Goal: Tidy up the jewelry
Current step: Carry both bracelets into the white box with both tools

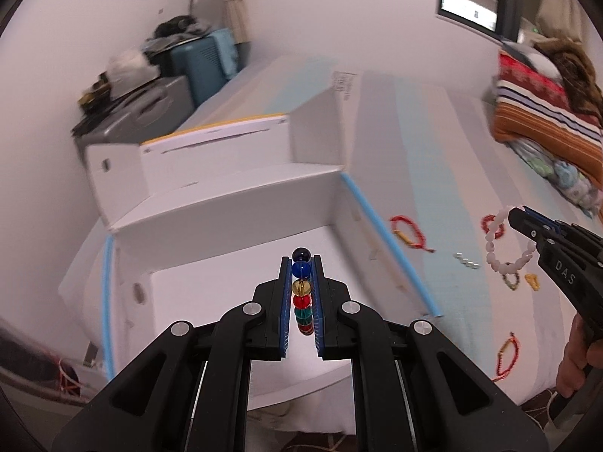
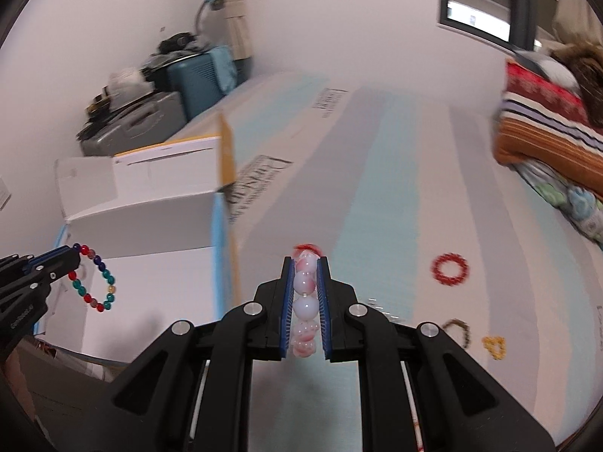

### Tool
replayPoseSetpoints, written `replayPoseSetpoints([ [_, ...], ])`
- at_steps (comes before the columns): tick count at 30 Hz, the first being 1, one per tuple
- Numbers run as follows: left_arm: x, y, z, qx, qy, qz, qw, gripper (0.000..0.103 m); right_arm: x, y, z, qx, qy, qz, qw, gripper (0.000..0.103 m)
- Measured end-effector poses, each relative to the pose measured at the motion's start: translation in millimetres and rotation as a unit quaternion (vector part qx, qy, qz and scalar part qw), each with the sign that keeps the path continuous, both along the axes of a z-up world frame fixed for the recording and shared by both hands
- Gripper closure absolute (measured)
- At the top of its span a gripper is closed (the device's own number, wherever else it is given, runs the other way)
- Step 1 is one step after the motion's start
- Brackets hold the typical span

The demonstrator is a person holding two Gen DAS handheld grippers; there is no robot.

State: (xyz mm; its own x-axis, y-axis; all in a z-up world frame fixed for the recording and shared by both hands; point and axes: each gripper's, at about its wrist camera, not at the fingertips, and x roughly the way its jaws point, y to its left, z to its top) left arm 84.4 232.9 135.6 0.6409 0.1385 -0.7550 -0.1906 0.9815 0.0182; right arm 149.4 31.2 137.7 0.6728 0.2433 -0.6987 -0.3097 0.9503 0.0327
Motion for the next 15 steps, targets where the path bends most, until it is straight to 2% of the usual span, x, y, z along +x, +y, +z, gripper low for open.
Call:
replayPoseSetpoints([
  [6, -12.8, 44.5, -7.2, -0.003, 0.014, 0.040, 0.9991, 0.094, -10.2, 60.4, 0.7, -0.005, 0.000, 0.042, 0.999, 0.092],
  [15, -26.1, 100.9, -29.9, -0.019, 0.045, 0.088, 0.9950, 0.094, -13.1, 134.5, -25.2, -0.022, 0.022, 0.084, 0.996, 0.092],
])
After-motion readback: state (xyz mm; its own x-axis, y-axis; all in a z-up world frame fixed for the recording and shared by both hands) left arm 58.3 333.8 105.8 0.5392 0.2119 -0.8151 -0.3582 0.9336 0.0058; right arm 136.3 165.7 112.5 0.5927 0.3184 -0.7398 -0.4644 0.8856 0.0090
